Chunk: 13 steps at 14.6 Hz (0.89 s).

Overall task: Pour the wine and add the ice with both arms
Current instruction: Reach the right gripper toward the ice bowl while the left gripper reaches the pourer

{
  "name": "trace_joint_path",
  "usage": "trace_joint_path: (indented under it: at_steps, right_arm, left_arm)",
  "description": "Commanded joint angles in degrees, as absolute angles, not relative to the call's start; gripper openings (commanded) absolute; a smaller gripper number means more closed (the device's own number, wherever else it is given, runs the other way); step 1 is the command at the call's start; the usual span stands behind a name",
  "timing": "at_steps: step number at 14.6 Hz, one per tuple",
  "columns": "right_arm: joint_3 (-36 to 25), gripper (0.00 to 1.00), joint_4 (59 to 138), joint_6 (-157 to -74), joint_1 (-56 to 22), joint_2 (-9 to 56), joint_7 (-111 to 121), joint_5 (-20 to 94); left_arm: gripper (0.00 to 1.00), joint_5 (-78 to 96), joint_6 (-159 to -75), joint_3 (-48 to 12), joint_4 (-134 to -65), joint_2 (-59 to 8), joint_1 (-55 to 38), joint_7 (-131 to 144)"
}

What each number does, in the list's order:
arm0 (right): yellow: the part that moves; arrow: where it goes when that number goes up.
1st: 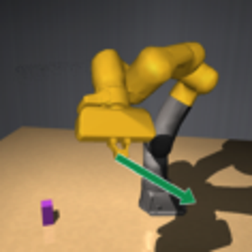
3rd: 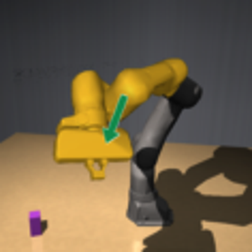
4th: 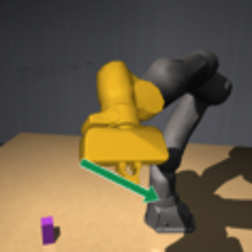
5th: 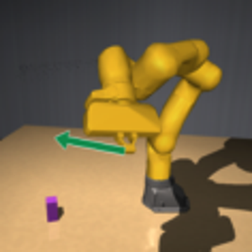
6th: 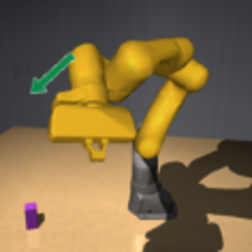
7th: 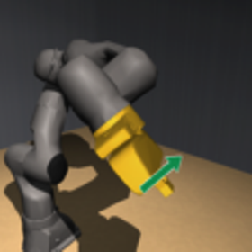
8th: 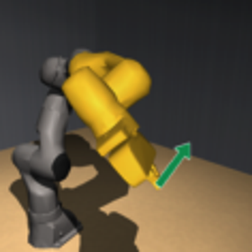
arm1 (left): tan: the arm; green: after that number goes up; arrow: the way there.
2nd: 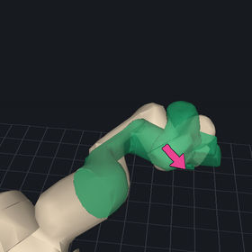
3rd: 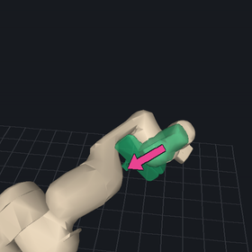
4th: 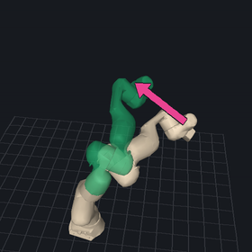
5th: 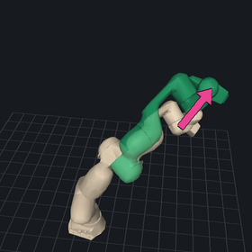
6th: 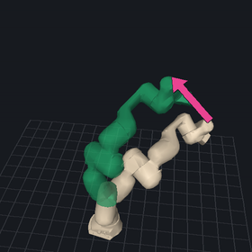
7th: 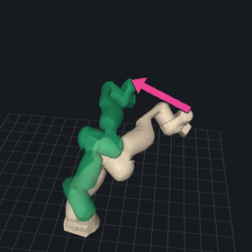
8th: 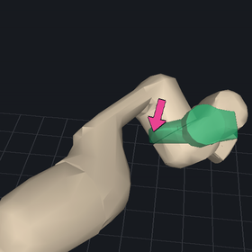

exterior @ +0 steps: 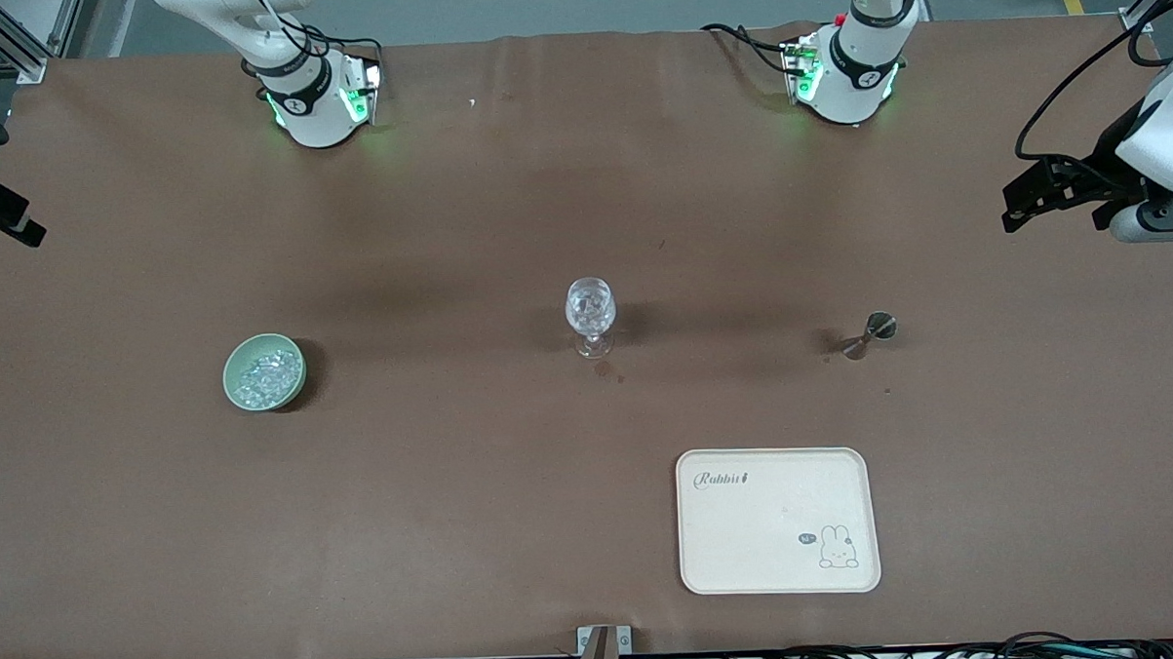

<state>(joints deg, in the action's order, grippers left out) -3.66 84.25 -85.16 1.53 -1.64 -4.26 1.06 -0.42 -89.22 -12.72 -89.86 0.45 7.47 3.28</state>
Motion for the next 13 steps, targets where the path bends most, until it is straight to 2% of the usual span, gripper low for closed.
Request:
trace_joint_path:
  at_steps: [1,5,13]
  right_arm:
    - [-3.96,1.0,83.14,-84.11,2.02,-1.06,-2.9,1.67]
    - [-3.96,1.0,83.15,-83.59,2.2,-1.14,-2.9,1.67]
    - [-4.04,1.0,84.45,-83.49,1.93,-0.97,-0.37,1.67]
  left_arm:
    - [1.0,0.18,-87.89,-12.92,-89.82,1.84,7.56,3.43]
    - [1.0,-0.09,-87.89,-12.13,-87.9,-0.17,8.26,2.29]
    - [1.0,4.02,-87.54,-11.87,-87.98,-13.6,17.13,11.83]
